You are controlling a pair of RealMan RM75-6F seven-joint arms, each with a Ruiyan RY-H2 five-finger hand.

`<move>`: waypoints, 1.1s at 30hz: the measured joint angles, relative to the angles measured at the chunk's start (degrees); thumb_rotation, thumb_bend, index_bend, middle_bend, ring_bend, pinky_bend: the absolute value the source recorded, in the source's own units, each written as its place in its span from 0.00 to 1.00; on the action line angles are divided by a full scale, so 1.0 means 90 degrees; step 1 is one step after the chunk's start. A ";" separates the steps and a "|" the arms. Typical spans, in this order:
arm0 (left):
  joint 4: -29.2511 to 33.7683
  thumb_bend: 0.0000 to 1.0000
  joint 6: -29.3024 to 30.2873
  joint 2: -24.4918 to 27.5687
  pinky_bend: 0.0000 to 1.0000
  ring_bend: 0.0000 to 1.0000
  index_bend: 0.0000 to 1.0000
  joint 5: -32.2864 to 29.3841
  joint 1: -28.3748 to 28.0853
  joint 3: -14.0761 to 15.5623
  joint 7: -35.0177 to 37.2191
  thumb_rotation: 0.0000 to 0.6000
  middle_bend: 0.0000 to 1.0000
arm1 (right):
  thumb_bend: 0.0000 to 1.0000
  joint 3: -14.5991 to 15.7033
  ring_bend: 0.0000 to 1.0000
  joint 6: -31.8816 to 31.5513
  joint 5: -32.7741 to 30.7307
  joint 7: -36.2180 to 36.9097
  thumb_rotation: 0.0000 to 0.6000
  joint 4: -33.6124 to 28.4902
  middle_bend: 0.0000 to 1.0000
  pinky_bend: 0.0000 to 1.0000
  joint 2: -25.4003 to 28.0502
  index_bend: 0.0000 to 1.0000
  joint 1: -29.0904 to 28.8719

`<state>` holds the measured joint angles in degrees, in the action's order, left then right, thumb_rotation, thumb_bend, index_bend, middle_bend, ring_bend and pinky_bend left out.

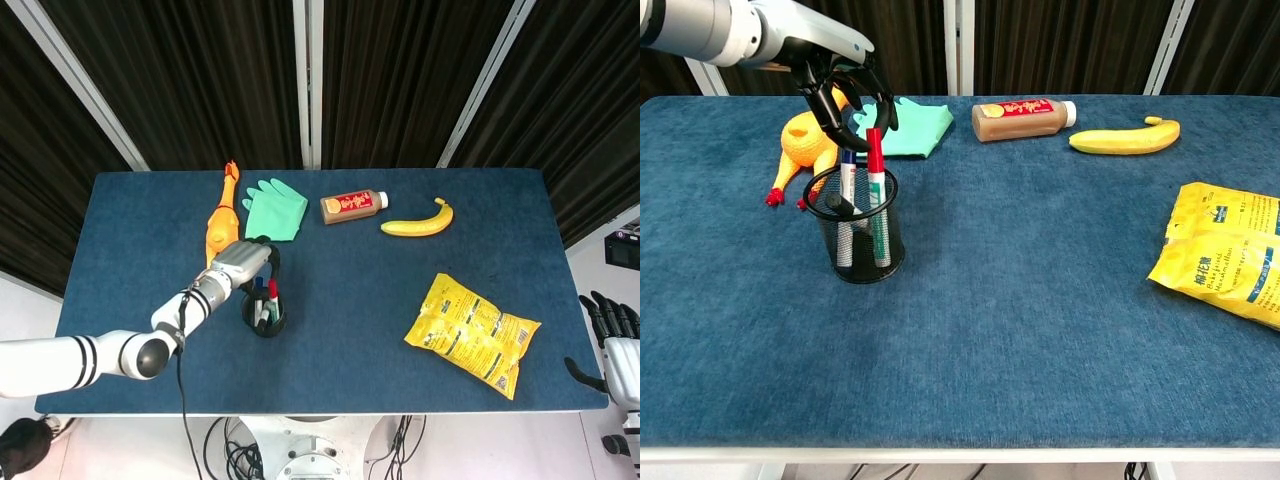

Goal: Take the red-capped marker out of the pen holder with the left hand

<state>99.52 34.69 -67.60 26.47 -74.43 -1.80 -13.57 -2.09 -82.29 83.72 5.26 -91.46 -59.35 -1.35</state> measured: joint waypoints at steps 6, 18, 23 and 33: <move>0.0183 0.37 -0.0089 0.0219 0.12 0.00 0.66 0.0038 0.0036 -0.0072 0.0192 1.00 0.21 | 0.18 0.0000 0.00 -0.0006 0.0023 0.0002 1.00 -0.0010 0.00 0.00 0.0006 0.00 -0.0006; 0.1130 0.38 0.0024 0.1189 0.13 0.00 0.69 0.0438 0.0285 -0.0300 0.0544 1.00 0.23 | 0.18 -0.0003 0.00 -0.0057 0.0043 -0.0092 1.00 -0.0089 0.00 0.00 0.0006 0.00 0.0004; 0.1694 0.38 0.0289 0.1873 0.14 0.02 0.69 0.0698 0.0502 -0.0473 0.0687 1.00 0.25 | 0.18 -0.0004 0.00 -0.0092 0.0065 -0.0139 1.00 -0.0146 0.00 0.00 0.0021 0.00 0.0009; 0.2634 0.39 0.1093 0.3259 0.14 0.03 0.73 0.1261 0.1276 -0.0765 0.0899 1.00 0.26 | 0.18 -0.0012 0.00 -0.0151 0.0068 -0.0175 1.00 -0.0179 0.00 0.00 0.0026 0.00 0.0036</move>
<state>123.23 44.52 -38.27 37.82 -62.94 -8.69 -5.48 -2.20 -83.65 84.34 3.69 -93.08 -59.11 -1.03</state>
